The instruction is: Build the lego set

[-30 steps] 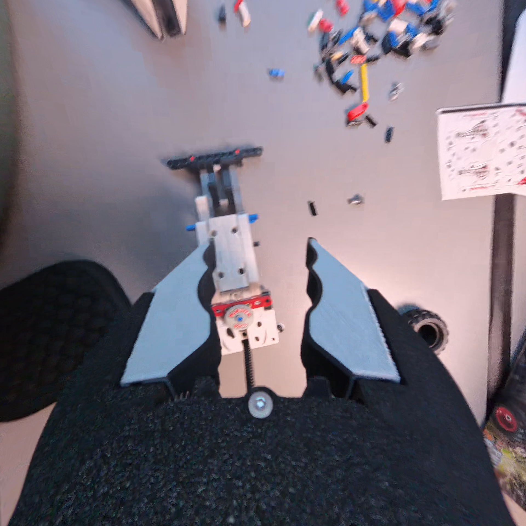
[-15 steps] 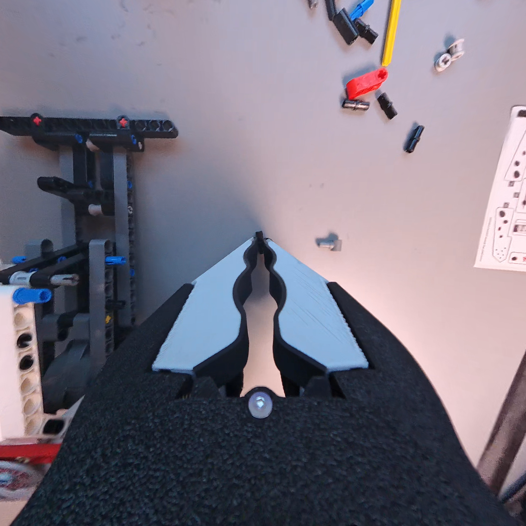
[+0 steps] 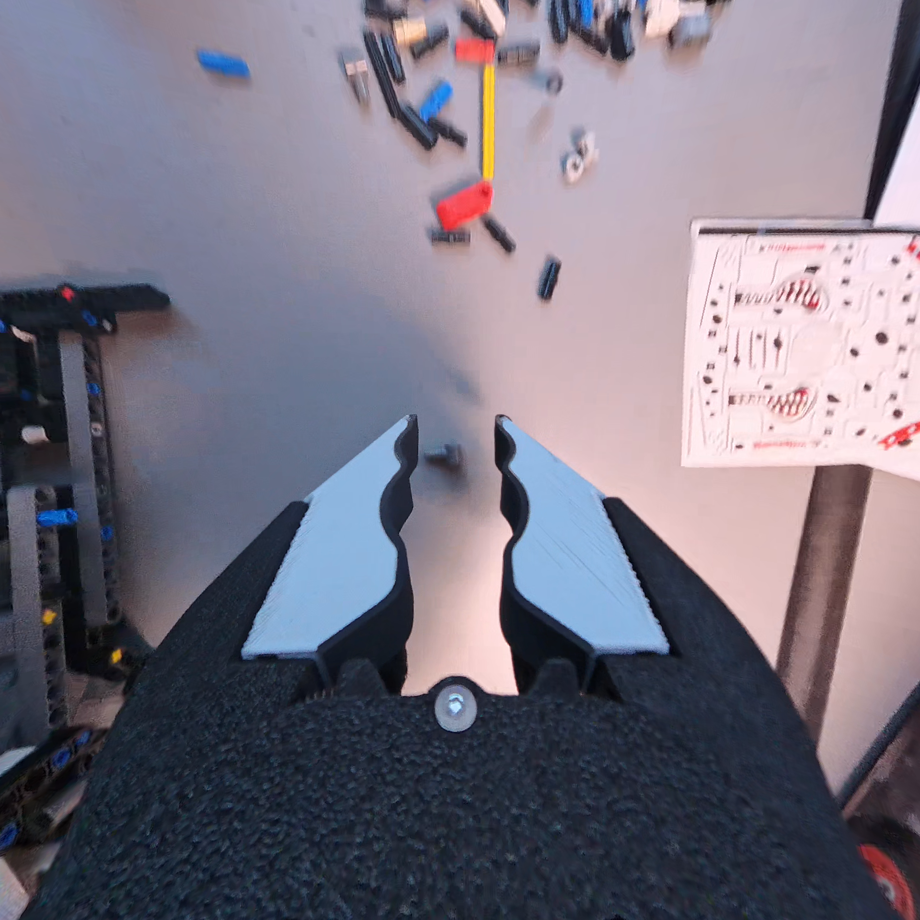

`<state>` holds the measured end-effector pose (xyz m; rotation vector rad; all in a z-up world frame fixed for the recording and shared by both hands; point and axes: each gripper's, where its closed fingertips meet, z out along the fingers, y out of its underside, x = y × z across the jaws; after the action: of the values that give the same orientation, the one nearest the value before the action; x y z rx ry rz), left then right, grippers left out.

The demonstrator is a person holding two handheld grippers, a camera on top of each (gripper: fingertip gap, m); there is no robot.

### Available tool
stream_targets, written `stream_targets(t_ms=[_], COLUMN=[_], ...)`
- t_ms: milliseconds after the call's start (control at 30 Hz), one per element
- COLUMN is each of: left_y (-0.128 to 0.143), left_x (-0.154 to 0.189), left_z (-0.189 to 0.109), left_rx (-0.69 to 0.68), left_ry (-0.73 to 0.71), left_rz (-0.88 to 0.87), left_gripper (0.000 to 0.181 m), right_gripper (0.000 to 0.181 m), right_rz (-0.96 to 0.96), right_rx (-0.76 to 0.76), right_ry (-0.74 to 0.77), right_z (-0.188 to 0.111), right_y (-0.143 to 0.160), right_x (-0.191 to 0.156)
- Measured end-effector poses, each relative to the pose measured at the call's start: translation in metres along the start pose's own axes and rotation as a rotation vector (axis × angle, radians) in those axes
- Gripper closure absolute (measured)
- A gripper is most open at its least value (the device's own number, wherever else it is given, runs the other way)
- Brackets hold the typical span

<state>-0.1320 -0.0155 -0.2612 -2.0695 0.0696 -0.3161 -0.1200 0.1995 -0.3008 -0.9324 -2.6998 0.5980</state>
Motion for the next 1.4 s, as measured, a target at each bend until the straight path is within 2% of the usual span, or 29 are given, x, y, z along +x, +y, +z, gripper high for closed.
stream_targets(t_ms=[200, 367, 433, 533, 567, 600, 633, 800, 933, 1033, 1133, 1267, 1400], left_y=[0.002, 0.001, 0.001, 0.002, 0.003, 0.004, 0.004, 0.004, 0.001, 0.003, 0.015, 0.02, 0.015], left_x=[0.001, 0.0, -0.001, -0.002, -0.002, -0.002, -0.003, -0.001, -0.001, -0.002, -0.003, -0.013, -0.026], left_z=[0.001, 0.0, 0.001, 0.002, 0.002, 0.002, 0.003, 0.005, 0.013, 0.031, 0.052, 0.069, 0.079], left_rx=[-0.005, 0.001, 0.002, 0.001, -0.001, -0.004, -0.005, -0.012, -0.031, -0.1, -0.215, -0.296, -0.317], left_ry=[0.005, 0.005, 0.005, 0.007, 0.006, 0.004, 0.002, 0.006, 0.002, 0.014, 0.026, -0.009, -0.038], left_rz=[0.002, -0.005, -0.008, -0.015, -0.016, -0.017, -0.018, -0.008, 0.005, 0.018, 0.071, 0.172, 0.189], left_gripper=[0.162, 0.162, 0.162, 0.162, 0.162, 0.162, 0.162, 0.163, 0.162, 0.161, 0.161, 0.159, 0.176], right_gripper=[0.172, 0.172, 0.173, 0.169, 0.149, 0.137, 0.132, 0.136, 0.137, 0.13, 0.121, 0.107, 0.105], right_rz=[0.035, 0.012, 0.007, 0.036, 0.046, 0.047, 0.031, -0.045, -0.044, -0.008, 0.004, 0.072, 0.117], right_rx=[-0.067, -0.051, 0.005, 0.245, 0.303, 0.313, 0.31, 0.295, 0.358, 0.375, 0.289, 0.138, 0.102], right_ry=[-0.019, -0.031, -0.026, 0.031, 0.032, 0.034, 0.045, 0.057, 0.059, 0.023, 0.056, 0.104, 0.132], right_z=[0.005, 0.009, 0.009, 0.003, 0.0, -0.002, -0.003, -0.015, -0.054, -0.088, -0.107, -0.11, -0.108], right_y=[0.023, 0.013, -0.005, -0.065, -0.082, -0.092, -0.097, -0.106, -0.108, -0.096, -0.062, -0.008, 0.017], right_x=[-0.004, -0.005, -0.003, 0.007, 0.007, 0.007, 0.007, -0.019, -0.052, -0.084, -0.109, -0.131, -0.145])
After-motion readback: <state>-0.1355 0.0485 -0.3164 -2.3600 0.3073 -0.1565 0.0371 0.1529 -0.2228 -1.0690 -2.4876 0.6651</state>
